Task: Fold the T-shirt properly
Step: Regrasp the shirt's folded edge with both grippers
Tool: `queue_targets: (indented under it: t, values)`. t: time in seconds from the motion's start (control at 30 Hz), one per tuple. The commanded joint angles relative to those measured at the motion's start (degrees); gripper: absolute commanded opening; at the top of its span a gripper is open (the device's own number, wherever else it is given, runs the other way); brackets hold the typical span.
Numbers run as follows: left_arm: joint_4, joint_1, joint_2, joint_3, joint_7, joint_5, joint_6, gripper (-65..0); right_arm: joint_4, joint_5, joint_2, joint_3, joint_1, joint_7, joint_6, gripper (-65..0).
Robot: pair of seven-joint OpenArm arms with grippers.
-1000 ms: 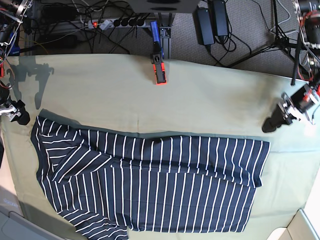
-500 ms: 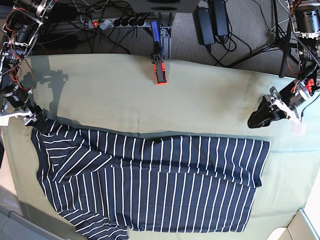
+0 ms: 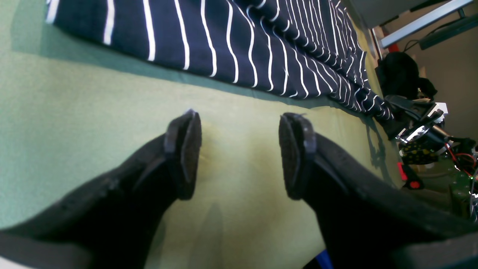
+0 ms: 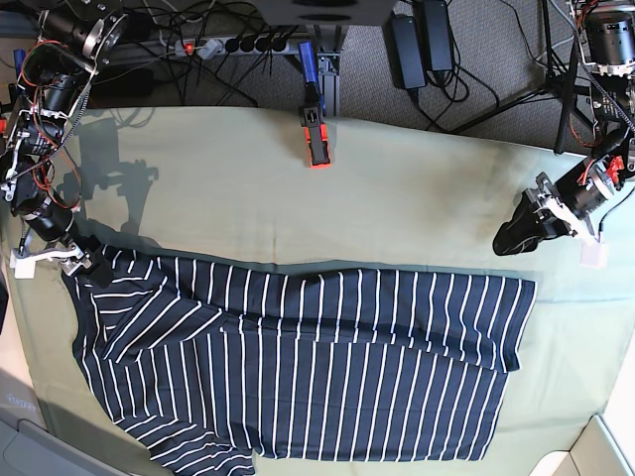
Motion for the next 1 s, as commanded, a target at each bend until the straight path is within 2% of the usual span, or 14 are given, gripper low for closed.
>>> queue_targets:
  t: [0.0, 0.17, 0.2, 0.3, 0.37, 0.73, 0.97]
  values:
    - [0.9, -0.74, -0.98, -0.42, -1.31, -1.09, -1.06, -28.5, 0.66, 0.46, 1.11, 0.22, 1.03, 1.36, 3.06, -20.7]
    - [0.87, -1.55, -0.96, -0.42, -2.38, -1.05, -1.06, -28.5, 0.66, -0.04, 1.14, 0.26, 1.05, 2.23, 3.06, -21.8]
    - [0.83, -2.03, -0.96, -0.42, -2.4, -0.98, -1.06, -28.5, 0.66, -0.11, 1.14, 0.26, 1.05, 2.38, 3.06, -26.5]
    - [-0.09, -4.87, -0.81, -0.42, -2.43, 1.29, -1.06, -28.5, 0.66, -0.37, 1.16, 0.26, 1.07, 2.43, 3.04, -50.7]
    - [-2.45, -7.52, -0.83, -0.42, -2.38, 2.4, -1.06, -28.5, 0.66, -0.39, 1.16, 0.26, 1.07, 2.67, 3.06, -64.2]
    - [-22.18, -19.63, -0.83, -0.42, -2.64, 3.26, -1.06, -28.5, 0.66, -1.07, 1.64, 0.26, 1.07, 3.48, 3.06, -65.0]
    - [-23.37, -20.57, -0.81, -2.05, -3.72, 7.58, 3.15, -28.5, 0.66, -1.07, 1.62, 0.26, 1.05, 3.48, 3.06, -65.0]
